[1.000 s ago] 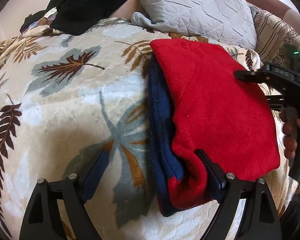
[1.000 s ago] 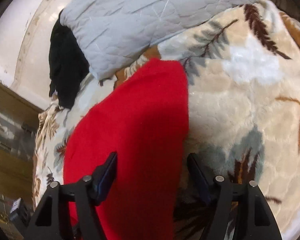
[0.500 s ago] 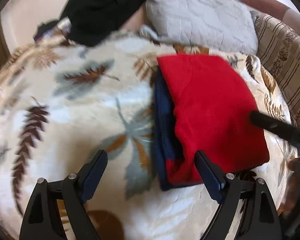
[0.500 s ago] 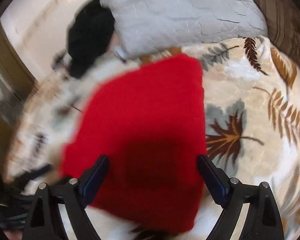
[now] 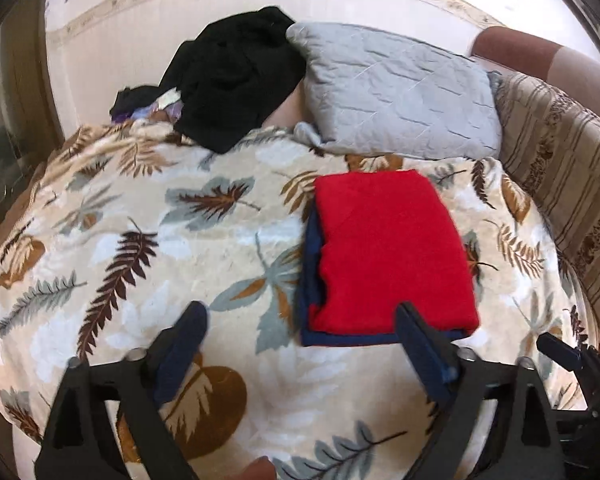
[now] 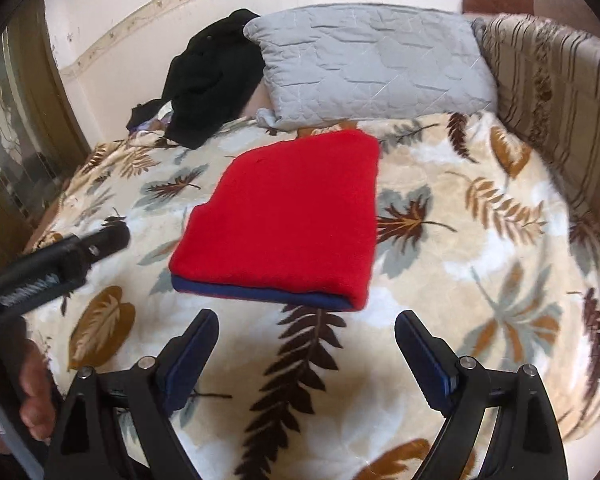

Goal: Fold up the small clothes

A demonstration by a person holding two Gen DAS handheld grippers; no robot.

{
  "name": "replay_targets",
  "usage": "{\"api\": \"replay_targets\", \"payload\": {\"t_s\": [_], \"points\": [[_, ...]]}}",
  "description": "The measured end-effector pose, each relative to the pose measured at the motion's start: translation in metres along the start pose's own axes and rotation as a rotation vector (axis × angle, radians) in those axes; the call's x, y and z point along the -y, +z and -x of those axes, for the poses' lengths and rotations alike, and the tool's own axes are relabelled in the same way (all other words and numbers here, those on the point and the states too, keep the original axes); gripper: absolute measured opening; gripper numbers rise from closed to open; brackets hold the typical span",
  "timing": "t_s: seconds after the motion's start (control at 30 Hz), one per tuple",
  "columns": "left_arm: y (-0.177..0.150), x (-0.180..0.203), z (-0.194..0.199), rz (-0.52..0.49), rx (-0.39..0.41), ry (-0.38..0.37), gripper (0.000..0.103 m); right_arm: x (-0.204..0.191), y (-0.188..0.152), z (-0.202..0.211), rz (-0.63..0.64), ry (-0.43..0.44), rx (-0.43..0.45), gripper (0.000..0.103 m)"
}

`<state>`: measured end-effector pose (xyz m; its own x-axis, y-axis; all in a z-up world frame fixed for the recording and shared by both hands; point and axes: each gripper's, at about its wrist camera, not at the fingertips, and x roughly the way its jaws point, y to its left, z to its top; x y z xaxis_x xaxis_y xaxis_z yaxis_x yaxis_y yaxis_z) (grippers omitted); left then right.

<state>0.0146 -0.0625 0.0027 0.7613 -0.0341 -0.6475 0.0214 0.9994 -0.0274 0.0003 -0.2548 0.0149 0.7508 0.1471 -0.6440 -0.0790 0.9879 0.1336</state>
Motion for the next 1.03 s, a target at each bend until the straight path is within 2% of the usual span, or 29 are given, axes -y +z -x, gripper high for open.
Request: {"api": "replay_targets", "payload": {"t_s": [0.13, 0.23, 0.4, 0.57, 1.03], "points": [[0.004, 0.007, 0.01, -0.015, 0.018, 0.004, 0.099, 0.001, 0.006, 0.017, -0.011, -0.005, 0.035, 0.095], [0.004, 0.011, 0.016, -0.023, 0.025, -0.007, 0.099, -0.001, 0.01, 0.025, 0.028, -0.023, 0.057, 0.095], [0.004, 0.018, 0.021, -0.042, 0.036, -0.01, 0.099, 0.0, 0.011, 0.025, 0.028, -0.039, 0.05, 0.095], [0.006, 0.023, 0.017, -0.061, 0.027, 0.031, 0.099, -0.001, 0.014, 0.024, 0.043, -0.053, 0.053, 0.095], [0.014, 0.033, 0.001, -0.082, 0.022, -0.006, 0.099, -0.001, 0.026, 0.008, 0.066, -0.053, 0.03, 0.095]]}}
